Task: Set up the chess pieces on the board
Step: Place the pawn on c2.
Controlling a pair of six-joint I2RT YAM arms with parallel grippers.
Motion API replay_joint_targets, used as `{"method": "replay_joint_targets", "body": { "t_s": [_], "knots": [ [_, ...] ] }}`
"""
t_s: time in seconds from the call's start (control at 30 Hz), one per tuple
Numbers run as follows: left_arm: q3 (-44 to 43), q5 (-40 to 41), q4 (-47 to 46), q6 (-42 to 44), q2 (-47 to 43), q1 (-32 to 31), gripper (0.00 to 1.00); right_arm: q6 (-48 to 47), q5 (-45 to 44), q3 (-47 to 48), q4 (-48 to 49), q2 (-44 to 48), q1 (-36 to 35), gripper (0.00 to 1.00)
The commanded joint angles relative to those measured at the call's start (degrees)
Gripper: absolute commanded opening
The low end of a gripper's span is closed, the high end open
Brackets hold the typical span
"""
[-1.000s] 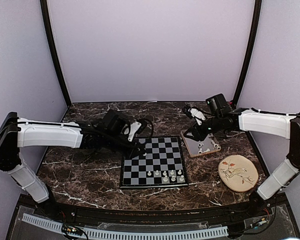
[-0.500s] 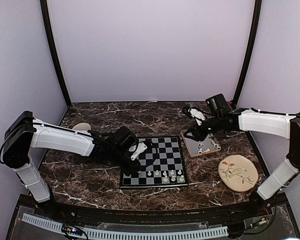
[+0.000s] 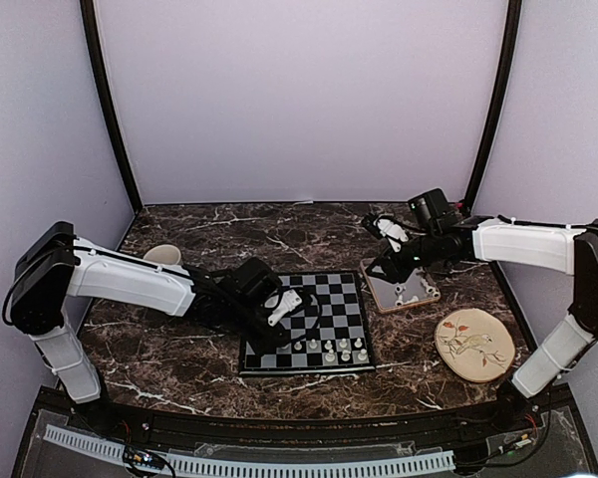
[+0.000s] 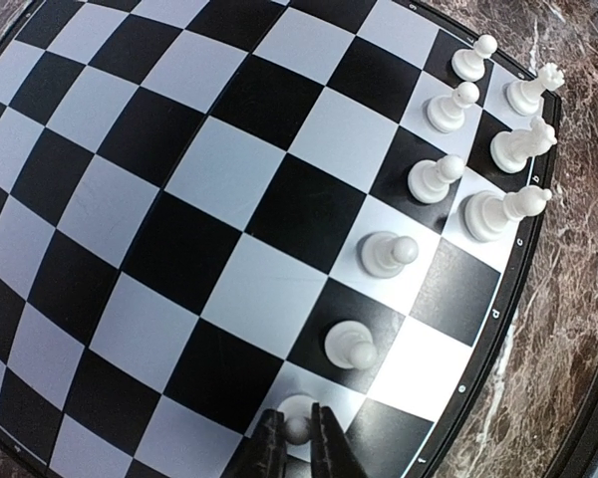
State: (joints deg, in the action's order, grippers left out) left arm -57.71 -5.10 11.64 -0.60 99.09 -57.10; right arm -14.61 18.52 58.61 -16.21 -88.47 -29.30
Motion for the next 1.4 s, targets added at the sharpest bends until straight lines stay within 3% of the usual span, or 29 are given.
{"method": "replay_joint_targets", "body": {
  "t_s": [0.0, 0.6, 0.93, 0.97, 1.07, 1.17, 1.23, 1.37],
  "knots": [
    [-0.59, -0.61, 1.55, 0.77, 1.03, -0.51, 0.11, -0.68, 0.3, 0.19, 1.45, -1.08, 0.12, 0.4],
    [1.36, 0.57, 1.48, -1.05, -1.08, -1.35, 0.14, -0.51, 0.8, 0.56, 1.09, -1.61, 0.12, 0.4],
    [1.04, 4.02, 2.65, -0.45, -4.56, -1.35, 0.34, -0.5, -3.53, 4.06, -1.49, -0.4, 0.73, 0.4],
    [0.57, 4.56, 3.14, 0.2, -5.61, -1.35, 0.36, -0.46, -5.05, 5.01, -2.07, -0.13, 1.11, 0.42],
    [-1.48, 5.56, 4.34, 2.87, -7.6, -1.35, 0.39, 0.67, -8.9, 7.89, -4.03, -0.52, 2.88, 0.6],
    [-4.62, 6.5, 4.16, 5.66, -8.62, -1.27, 0.41, -1.27, -9.06, 12.97, -10.29, -3.73, 5.8, 0.64],
    [-7.51, 8.34, 3.22, 6.69, -8.12, -1.15, 0.43, -2.0, -9.41, 15.47, -13.96, -6.43, 7.67, 0.62],
    [-14.87, 10.61, 0.44, 4.26, -4.94, 1.15, 0.49, -1.11, -8.57, 19.01, -18.62, -11.29, 10.4, 0.45]
  ]
}}
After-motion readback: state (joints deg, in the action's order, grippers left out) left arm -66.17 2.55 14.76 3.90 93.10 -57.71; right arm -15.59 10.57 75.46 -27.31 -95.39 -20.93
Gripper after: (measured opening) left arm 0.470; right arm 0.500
